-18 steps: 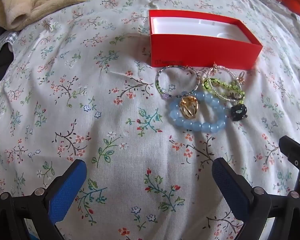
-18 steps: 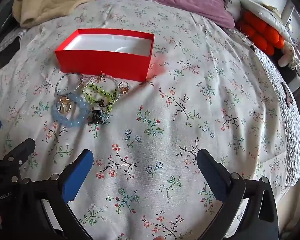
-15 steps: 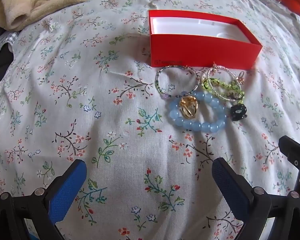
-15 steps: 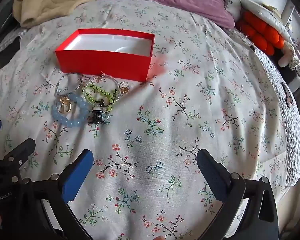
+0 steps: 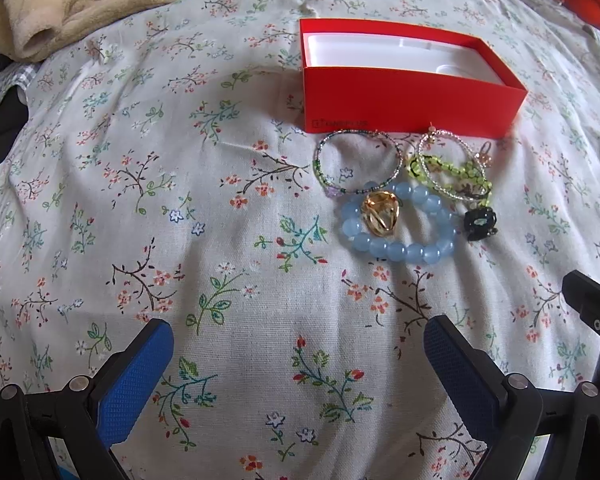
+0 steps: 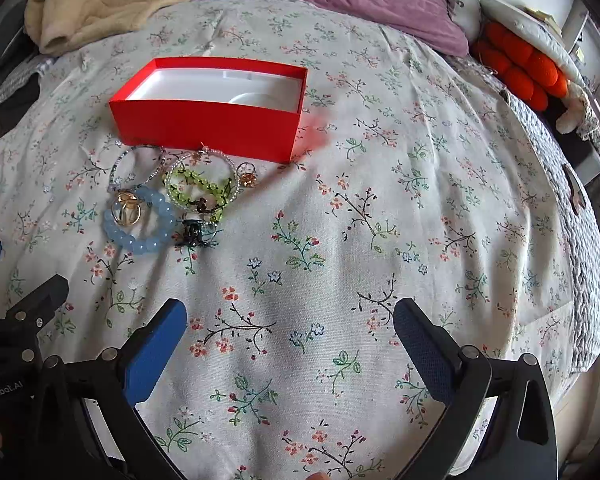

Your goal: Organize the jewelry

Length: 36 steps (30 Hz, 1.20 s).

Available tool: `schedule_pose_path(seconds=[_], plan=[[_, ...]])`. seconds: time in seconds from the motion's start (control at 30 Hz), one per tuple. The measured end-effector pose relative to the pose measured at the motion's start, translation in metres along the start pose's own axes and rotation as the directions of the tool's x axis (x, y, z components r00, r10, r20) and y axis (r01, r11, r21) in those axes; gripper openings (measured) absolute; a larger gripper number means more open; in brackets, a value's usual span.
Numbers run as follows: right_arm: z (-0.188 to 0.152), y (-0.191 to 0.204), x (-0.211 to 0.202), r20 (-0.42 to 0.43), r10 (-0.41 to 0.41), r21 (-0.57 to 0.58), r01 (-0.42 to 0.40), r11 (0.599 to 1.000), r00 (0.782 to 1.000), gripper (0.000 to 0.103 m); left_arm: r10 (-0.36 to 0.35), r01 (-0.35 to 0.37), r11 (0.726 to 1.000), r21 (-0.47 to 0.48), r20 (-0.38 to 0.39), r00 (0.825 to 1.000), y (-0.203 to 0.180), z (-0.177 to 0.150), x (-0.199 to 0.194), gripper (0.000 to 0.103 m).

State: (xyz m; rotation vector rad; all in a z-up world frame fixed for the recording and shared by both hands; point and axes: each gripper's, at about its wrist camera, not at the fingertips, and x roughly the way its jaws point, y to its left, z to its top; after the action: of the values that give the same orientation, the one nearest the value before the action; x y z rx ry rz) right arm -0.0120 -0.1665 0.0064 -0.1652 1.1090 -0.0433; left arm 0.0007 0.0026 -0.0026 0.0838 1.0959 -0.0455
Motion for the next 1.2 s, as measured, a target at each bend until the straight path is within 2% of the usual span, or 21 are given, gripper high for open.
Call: schedule_pose_path(seconds=[0.57,0.9,1.13,1.2], plan=[[-0.0019,-0.0006,0.0005,0.024,-0.014,0.009,0.014,1.0,1.0,0.103,0.001,-0.001,1.0,0.001,0.0,1.0,0.0003,-0.0006,0.0006,0.103],[-0.0018,0.0001,-0.0009,-0.003,-0.014,0.007,0.014,1.0,1.0,0.103,0.006,-0.006,1.0,0.003,0.005,1.0,0.0017,-0.0018,0.0002,0.103],[-0.0013,0.0005,-0.0039,0.017,-0.035,0.004,0.035,0.999,0.999,0.103,0.015,-0.015,1.0,0.011,0.016,1.0,-0.0011,-0.0027,0.0008,0.103],[-0.0006,-0.0002,-0.0031,0.012,-0.019,0.01,0.019,1.0,1.0,0.103,0.012,-0.012,1.0,0.017,0.021,1.0,-0.0016,-0.0014,0.0011,0.103]])
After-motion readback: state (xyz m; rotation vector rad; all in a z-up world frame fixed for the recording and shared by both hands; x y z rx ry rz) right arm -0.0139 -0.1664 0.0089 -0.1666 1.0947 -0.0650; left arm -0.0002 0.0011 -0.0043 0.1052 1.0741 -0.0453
